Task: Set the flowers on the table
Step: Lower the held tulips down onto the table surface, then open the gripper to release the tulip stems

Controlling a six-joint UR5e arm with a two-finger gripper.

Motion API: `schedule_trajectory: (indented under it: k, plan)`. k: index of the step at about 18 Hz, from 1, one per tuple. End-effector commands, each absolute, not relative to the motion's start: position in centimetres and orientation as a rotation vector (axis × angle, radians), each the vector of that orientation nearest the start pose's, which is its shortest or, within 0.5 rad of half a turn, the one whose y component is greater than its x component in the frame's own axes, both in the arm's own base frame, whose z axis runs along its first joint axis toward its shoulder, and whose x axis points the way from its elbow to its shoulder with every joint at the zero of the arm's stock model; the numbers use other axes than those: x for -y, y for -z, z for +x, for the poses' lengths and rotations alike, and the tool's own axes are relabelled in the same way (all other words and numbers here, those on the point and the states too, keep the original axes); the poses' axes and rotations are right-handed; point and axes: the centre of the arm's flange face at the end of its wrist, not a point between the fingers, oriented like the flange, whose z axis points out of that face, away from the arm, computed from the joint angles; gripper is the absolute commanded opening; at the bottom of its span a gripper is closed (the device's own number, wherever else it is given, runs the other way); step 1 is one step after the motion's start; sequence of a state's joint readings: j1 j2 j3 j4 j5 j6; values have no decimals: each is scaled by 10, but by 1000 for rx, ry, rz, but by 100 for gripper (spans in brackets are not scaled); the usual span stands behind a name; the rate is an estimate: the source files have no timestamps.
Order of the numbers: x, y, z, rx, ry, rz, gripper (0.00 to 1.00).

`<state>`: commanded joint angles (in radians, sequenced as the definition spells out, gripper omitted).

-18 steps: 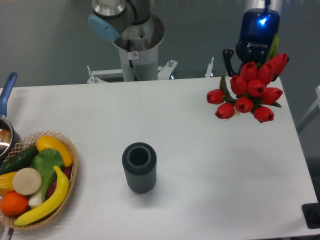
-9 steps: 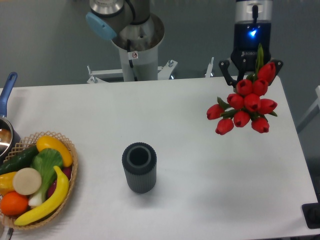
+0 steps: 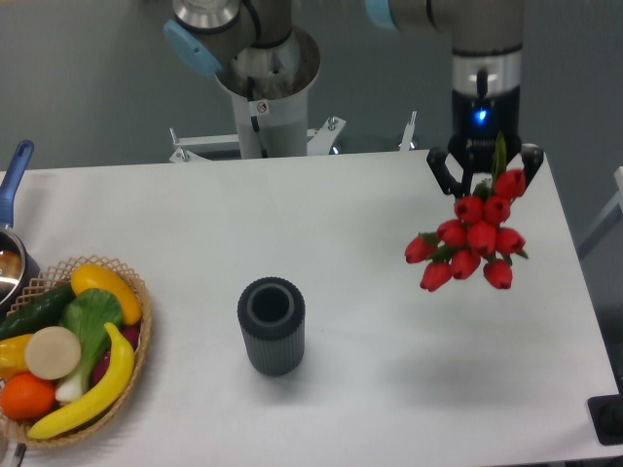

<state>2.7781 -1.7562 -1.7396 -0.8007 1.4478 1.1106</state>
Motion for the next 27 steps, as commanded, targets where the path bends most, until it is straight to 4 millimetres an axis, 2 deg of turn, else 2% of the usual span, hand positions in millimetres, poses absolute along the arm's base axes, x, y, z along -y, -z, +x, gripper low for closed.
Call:
schedule_trajectory:
  k: [9, 13, 22, 24, 26, 27]
  plan:
    - [-375, -310, -495, 14, -392, -3007, 40]
    - [-385, -283, -496, -12, -335, -3032, 40]
    - [-400, -244, -494, -55, -250, -3062, 42]
    - [-403, -237, -491, -65, -233, -3068, 50]
    - [-404, -234, -491, -67, -227, -3070, 53]
    - [-404, -233, -491, -70, -225, -3071, 62]
